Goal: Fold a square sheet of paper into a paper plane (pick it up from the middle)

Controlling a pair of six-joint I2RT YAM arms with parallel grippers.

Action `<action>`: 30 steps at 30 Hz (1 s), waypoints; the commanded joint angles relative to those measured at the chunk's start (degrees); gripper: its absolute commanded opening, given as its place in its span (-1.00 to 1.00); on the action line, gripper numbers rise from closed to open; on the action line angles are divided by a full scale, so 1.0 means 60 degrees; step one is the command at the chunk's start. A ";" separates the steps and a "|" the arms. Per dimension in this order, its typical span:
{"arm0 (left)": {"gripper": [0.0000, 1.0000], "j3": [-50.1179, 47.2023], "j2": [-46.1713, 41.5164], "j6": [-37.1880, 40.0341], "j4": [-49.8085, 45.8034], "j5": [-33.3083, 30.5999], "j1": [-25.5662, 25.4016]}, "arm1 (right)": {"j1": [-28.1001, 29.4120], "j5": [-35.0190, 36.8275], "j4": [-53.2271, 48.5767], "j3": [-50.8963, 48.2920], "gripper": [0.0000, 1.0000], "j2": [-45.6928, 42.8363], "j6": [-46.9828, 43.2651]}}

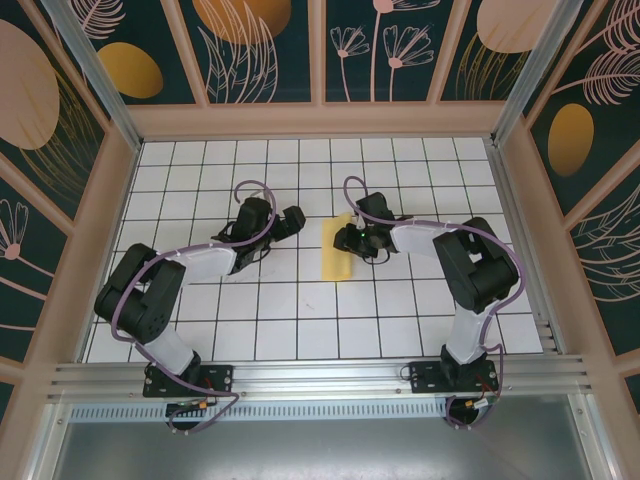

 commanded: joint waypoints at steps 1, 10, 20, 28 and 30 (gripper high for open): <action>0.97 -0.0130 -0.0215 0.0321 0.0318 0.0370 0.0066 | -0.0012 0.0836 -0.0693 -0.0399 -0.22 0.1359 -0.0546; 0.89 0.0092 0.0258 0.0211 0.0701 0.1309 0.0064 | 0.0003 0.0870 -0.0920 -0.0206 -0.22 0.1724 -0.0511; 0.43 0.0263 0.1194 -0.0474 0.1748 0.2923 -0.0007 | 0.0032 0.0945 -0.1051 -0.0118 -0.22 0.2044 -0.0388; 0.17 0.0588 0.1602 -0.0571 0.1579 0.3172 -0.0243 | 0.0047 0.0916 -0.1045 -0.0134 -0.16 0.2209 -0.0360; 0.13 0.0635 0.1660 -0.0571 0.1565 0.3234 -0.0272 | 0.0047 0.0928 -0.1049 -0.0141 -0.16 0.2209 -0.0374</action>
